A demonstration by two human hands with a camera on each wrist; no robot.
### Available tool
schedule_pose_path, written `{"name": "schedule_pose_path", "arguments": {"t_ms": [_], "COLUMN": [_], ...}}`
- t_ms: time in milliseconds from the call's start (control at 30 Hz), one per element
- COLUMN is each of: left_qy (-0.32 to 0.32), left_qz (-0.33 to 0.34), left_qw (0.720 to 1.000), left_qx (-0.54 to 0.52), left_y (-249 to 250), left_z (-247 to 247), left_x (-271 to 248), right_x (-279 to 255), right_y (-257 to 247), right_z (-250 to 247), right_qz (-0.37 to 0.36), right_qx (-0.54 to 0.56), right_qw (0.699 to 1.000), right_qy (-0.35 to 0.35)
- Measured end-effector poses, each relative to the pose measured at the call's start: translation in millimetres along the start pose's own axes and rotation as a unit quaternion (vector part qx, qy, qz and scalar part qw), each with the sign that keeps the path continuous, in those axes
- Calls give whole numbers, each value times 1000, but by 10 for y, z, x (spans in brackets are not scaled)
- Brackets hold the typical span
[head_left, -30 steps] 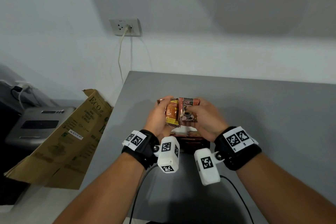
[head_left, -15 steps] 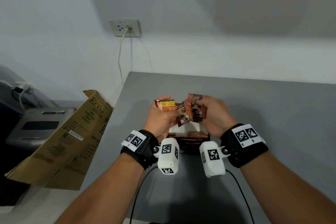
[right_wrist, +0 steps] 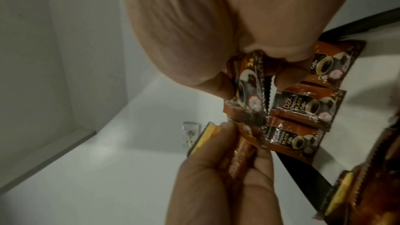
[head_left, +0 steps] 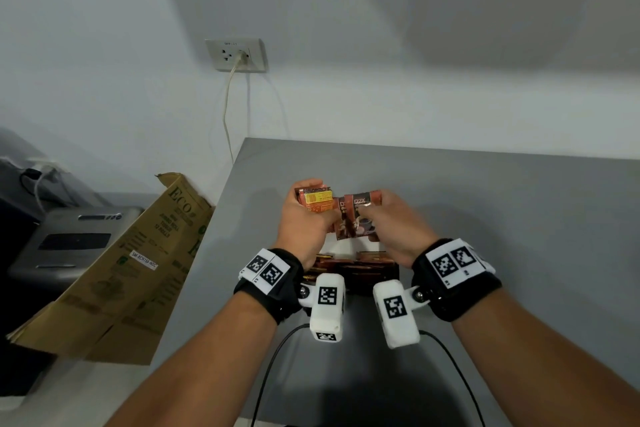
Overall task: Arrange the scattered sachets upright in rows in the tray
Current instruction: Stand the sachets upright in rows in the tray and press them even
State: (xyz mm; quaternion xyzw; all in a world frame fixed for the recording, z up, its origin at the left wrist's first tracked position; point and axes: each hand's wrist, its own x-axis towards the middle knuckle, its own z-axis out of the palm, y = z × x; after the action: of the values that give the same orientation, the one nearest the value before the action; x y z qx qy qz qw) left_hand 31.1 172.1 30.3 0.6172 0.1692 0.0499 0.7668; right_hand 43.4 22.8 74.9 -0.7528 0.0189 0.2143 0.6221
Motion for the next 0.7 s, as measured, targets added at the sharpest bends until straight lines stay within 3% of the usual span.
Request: {"name": "schedule_pose_path", "arguments": {"t_ms": [100,200,333,433,533,633,700], "left_qy": [-35,-54,-79,-100,-84,-67,-61], "left_qz": [-71,-126,-103,-68,-80,-183,-215], "left_qw": [992,973,984,989,991,977,969], "left_qx": [-103,-185,-123,-87,-65,-85,-104], "left_y": [79,123,143,112,108,131,145], "left_z": [-20,-115,-76,-20,-14,-85,-116], "left_x": [-11,-7,-43,-71,-64,-21,0], "right_x": [9,35,69,61,46,39,30], "right_y": [17,6,-39,-14,-11,-40,-51], "right_z": [27,-28,-87,-42,-21,-127,-171], "right_qz": [-8,-5,-20,-17,-23,-129,-199], "right_qx": [-7,57,145,126,123,-14,-169], "right_qw": [1000,998,989,991,992,989,965], "right_qy": [-15,23,28,-28,-7,68,38]}}
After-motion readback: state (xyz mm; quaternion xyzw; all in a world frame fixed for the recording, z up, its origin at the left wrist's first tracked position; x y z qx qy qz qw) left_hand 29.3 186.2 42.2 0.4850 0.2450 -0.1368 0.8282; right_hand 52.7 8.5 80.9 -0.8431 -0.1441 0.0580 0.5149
